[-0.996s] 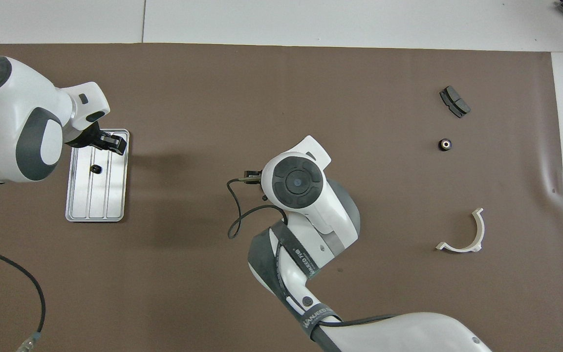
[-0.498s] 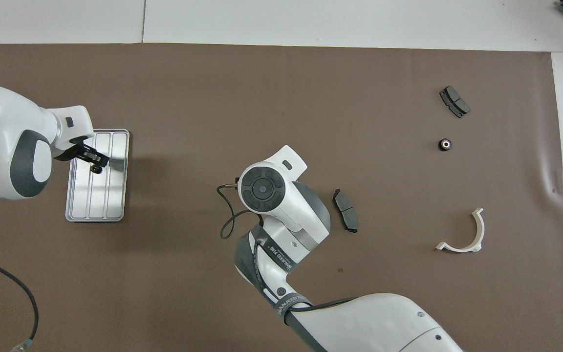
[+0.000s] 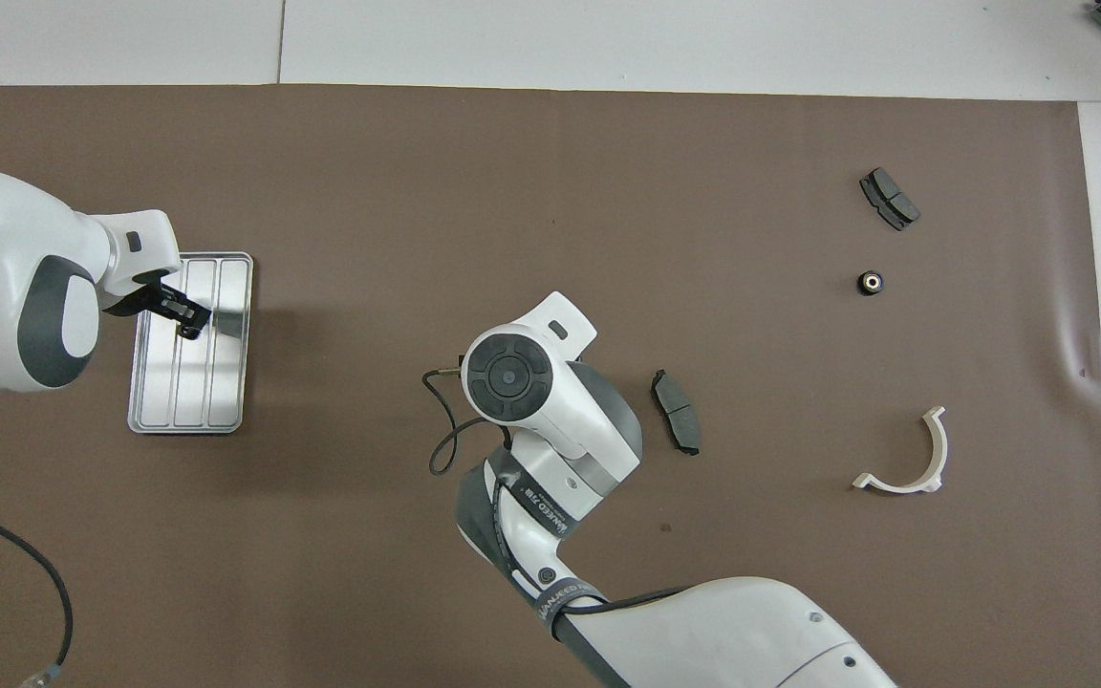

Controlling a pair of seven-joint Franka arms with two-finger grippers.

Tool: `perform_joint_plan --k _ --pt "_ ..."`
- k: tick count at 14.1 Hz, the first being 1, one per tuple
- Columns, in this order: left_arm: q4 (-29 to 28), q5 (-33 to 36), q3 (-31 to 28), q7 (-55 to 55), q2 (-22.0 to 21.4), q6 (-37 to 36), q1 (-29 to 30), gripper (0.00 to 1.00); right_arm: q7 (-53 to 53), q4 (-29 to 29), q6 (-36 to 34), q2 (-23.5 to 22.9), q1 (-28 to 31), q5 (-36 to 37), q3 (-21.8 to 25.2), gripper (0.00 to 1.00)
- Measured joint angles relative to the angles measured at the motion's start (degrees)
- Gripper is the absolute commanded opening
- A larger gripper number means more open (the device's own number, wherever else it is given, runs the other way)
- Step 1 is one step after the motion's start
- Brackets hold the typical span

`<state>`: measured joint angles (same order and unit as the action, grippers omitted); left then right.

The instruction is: Place bearing gear from tray to pile

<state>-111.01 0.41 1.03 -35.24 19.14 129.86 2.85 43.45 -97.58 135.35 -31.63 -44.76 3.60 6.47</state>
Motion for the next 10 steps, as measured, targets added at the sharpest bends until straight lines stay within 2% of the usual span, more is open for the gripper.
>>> perform_joint_plan --k 6,8,10 --pt "-2.3 0.0 0.1 -1.3 -1.1 1.0 0.6 0.46 0.0 0.0 0.7 0.0 0.0 0.0 0.1 0.59" --pt "-2.4 0.1 0.1 -1.4 -1.1 1.0 0.6 0.44 0.0 0.0 1.0 0.0 0.1 0.0 0.1 0.35" --pt "-2.4 0.1 0.1 -1.4 -1.1 1.0 0.6 0.43 0.0 0.0 1.0 0.0 0.1 0.1 0.1 0.02"
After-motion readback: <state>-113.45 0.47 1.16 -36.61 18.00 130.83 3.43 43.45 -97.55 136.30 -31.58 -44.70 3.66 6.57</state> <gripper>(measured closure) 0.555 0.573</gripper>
